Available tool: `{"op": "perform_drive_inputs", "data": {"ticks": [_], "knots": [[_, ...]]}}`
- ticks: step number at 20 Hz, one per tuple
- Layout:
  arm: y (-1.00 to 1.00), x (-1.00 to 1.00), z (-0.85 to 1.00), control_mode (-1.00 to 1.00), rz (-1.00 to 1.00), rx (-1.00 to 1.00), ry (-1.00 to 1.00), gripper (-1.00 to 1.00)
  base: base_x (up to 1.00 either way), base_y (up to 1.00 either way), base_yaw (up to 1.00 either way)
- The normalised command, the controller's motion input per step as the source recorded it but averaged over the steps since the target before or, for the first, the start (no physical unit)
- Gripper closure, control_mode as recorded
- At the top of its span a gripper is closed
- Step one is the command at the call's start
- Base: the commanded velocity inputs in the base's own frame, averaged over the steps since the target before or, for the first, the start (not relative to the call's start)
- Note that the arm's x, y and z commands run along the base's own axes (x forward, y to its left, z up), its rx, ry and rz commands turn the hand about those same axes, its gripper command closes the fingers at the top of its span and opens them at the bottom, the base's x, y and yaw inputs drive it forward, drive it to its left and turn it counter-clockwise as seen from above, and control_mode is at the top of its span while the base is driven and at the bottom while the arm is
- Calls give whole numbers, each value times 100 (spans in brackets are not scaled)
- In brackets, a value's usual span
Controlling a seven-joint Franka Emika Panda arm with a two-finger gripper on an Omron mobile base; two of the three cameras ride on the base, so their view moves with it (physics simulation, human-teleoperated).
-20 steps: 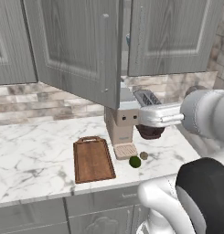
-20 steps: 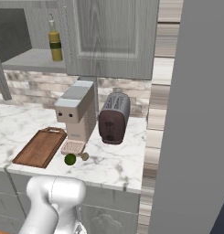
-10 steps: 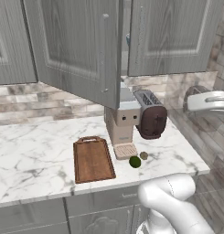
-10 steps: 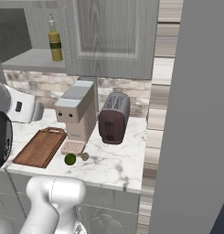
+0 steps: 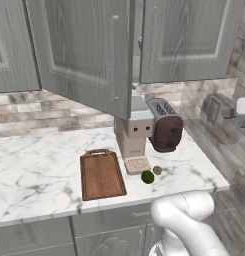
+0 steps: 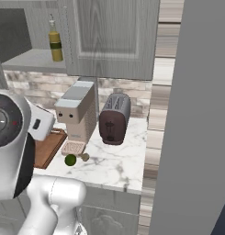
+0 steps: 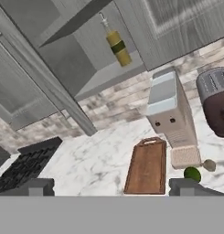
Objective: Open the cabinet. Place the bowl and condiment on the counter. Then place the lime and garlic on the cutting board.
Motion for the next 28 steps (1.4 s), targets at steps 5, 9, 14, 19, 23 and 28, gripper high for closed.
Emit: {"op": "perform_drive_inputs", "data": {"ticks": [5,9,14,19,23,28], "knots": [[27,14,0,-100,-12,17,-2,-100,0,0,0],[26,45,0,-100,-2,14,0,-100,0,0,0],[0,37,11,-100,0,22,8,-100,0,0,0],[0,29,4,-100,0,23,11,-100,0,0,0],[0,24,0,-100,0,17,6,-100,0,0,0],[9,23,0,-100,0,10,5,-100,0,0,0]]}}
